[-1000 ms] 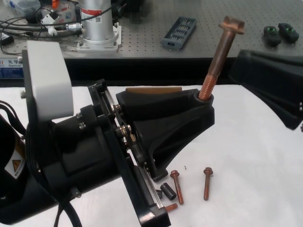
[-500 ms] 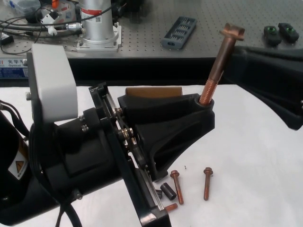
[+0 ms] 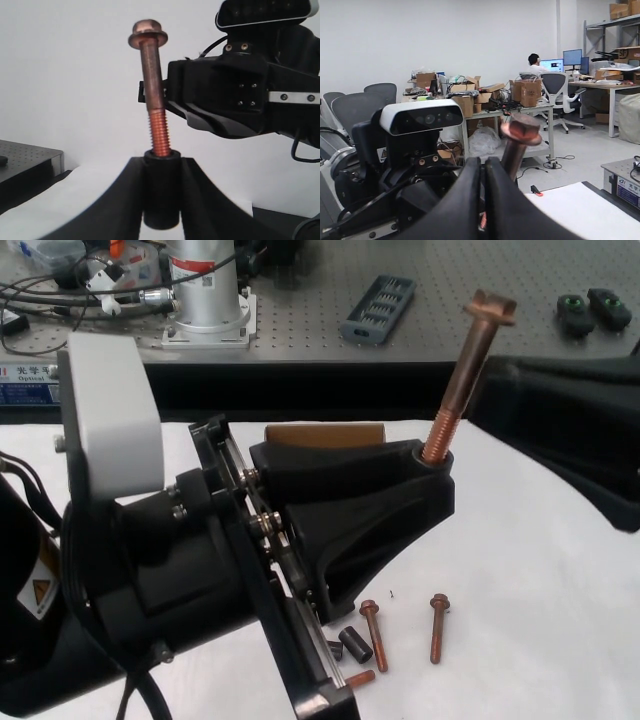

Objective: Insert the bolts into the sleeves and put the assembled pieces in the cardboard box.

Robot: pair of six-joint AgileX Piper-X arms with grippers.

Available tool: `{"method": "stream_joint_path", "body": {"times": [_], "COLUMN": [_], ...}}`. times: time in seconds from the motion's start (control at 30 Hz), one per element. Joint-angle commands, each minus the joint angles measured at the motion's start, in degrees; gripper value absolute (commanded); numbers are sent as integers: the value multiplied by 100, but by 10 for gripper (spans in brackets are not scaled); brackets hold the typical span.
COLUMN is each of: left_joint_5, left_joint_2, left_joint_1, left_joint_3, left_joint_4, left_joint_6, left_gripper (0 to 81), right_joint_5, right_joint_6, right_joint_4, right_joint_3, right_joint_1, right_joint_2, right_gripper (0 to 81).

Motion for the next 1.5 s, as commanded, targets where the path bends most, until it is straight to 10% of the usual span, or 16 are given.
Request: {"method": "stream_joint_path", "body": {"times": [0.0, 0.4, 0.63, 1.47], "left_joint_5": [148, 230, 230, 276], "left_joint_2": [-82, -82, -82, -82], "left_joint_1": [-7, -7, -7, -7], "left_joint_3": [-73, -73, -73, -73], "left_joint_4": [-166, -254, -335, -324], "left_joint_6": [-91, -115, -115, -209], "left_gripper": [6, 6, 6, 6], "right_joint_5": [-115, 299, 623, 186], "right_joint_6": [5, 5, 57, 618], "right_joint_4": [-62, -51, 179, 191], "right_joint_3": [-75, -75, -75, -552], "right_joint_1": [-5, -20, -20, -5], "right_joint_2": [12, 12, 12, 136], "right_gripper": [36, 6, 275, 274]}}
